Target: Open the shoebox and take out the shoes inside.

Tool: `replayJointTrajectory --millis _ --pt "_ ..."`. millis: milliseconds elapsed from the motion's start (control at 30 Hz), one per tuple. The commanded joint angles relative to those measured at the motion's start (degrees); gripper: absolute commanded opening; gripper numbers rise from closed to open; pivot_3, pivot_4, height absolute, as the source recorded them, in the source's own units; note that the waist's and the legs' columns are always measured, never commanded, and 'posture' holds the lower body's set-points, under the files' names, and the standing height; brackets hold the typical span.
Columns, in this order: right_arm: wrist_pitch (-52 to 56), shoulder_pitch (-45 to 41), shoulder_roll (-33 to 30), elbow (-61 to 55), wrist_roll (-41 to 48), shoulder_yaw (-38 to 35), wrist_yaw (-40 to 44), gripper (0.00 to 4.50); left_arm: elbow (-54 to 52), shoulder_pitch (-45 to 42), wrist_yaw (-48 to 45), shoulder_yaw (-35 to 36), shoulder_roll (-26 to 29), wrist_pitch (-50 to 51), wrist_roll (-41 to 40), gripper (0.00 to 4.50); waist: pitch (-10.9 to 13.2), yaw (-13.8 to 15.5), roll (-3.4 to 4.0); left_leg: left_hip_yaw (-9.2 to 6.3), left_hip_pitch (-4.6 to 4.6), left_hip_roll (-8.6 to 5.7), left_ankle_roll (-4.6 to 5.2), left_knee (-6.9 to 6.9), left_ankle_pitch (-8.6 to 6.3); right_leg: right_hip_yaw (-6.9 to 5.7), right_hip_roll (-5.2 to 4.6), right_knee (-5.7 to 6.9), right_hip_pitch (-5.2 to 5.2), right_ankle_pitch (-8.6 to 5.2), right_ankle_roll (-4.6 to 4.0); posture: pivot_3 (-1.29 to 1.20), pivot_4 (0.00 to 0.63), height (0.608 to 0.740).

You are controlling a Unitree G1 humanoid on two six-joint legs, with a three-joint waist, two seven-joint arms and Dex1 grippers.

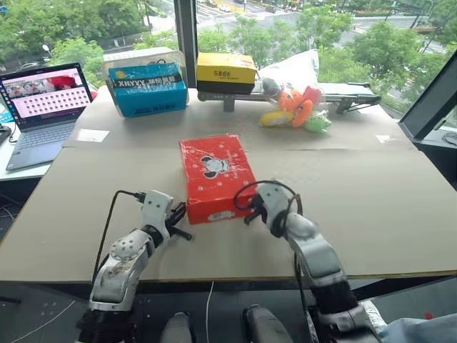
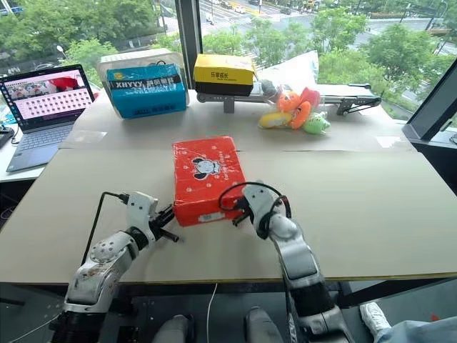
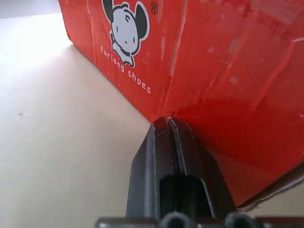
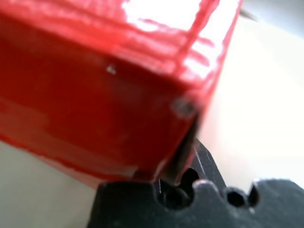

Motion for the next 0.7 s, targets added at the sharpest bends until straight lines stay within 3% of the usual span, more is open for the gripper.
replayJointTrajectory --millis 33,200,433,700 --pt "7.99 3.69 -0.69 -12.46 0.48 3.50 -0.34 0.00 -4.46 -0.31 -3.84 -2.34 0.44 0.44 -2.75 0.04 0.00 0.30 0.00 0.01 0.00 0.00 -0.06 0.02 -0.03 0.00 -0.01 -0.01 0.00 0.01 -0.01 0.00 0.150 0.739" --pt "12.18 6.17 -0.96 -16.83 0.55 2.24 -2.86 0.00 -5.73 -0.44 -4.54 -2.34 1.25 1.92 -3.53 0.04 0.00 0.43 -0.01 0.00 0.01 -0.01 -0.09 0.12 -0.06 0.00 -0.01 -0.02 -0.01 0.08 -0.09 0.00 0.150 0.739" --pt "9.73 4.51 -2.73 -12.40 0.54 1.89 -3.99 0.00 -6.12 -0.46 -4.13 -3.52 -0.42 2.90 -3.87 0.04 0.00 0.47 -0.01 -0.01 0.01 -0.01 -0.09 0.17 -0.05 0.00 -0.01 -0.03 0.02 0.11 -0.09 0.00 0.150 0.739" --pt "7.91 7.14 -9.39 -10.60 2.36 -3.79 -1.96 0.00 -0.86 1.75 -4.00 3.64 -0.30 1.12 -5.61 0.04 0.00 0.58 -0.02 -0.05 0.05 -0.01 0.05 0.25 0.03 -0.03 -0.01 -0.06 0.17 0.12 -0.04 0.00 0.150 0.739"
